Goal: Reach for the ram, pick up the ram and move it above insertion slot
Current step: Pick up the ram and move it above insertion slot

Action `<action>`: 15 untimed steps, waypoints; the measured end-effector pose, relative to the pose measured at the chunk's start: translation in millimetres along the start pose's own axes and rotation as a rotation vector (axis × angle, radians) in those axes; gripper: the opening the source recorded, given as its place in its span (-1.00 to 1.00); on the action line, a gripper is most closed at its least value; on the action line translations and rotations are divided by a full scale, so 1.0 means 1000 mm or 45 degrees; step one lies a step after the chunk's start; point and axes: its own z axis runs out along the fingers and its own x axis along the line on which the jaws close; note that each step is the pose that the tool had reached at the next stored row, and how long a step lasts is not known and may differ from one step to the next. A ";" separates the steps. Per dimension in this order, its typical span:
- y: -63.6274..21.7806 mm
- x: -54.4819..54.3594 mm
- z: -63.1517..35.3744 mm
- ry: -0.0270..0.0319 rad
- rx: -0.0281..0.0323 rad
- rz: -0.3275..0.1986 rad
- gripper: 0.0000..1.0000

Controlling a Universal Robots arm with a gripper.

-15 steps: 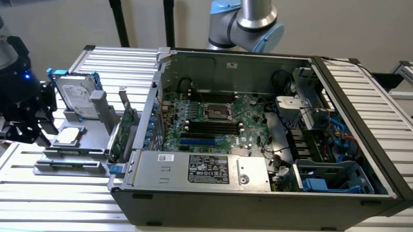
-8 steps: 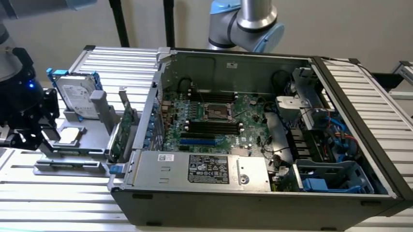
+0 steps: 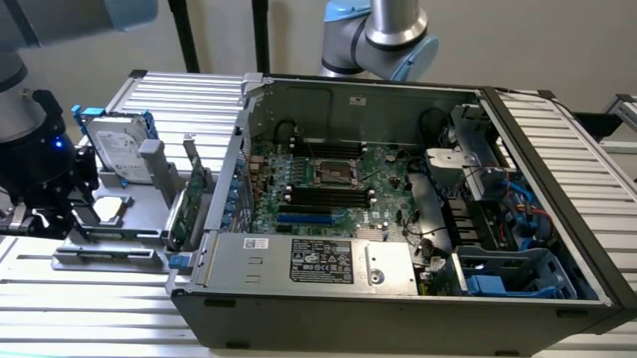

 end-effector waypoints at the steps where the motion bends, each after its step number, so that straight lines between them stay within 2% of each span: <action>1: -0.0004 0.000 0.0018 0.0000 0.0000 0.000 -0.27; 15: -0.0026 0.001 0.0272 0.0000 -0.0001 0.001 -0.27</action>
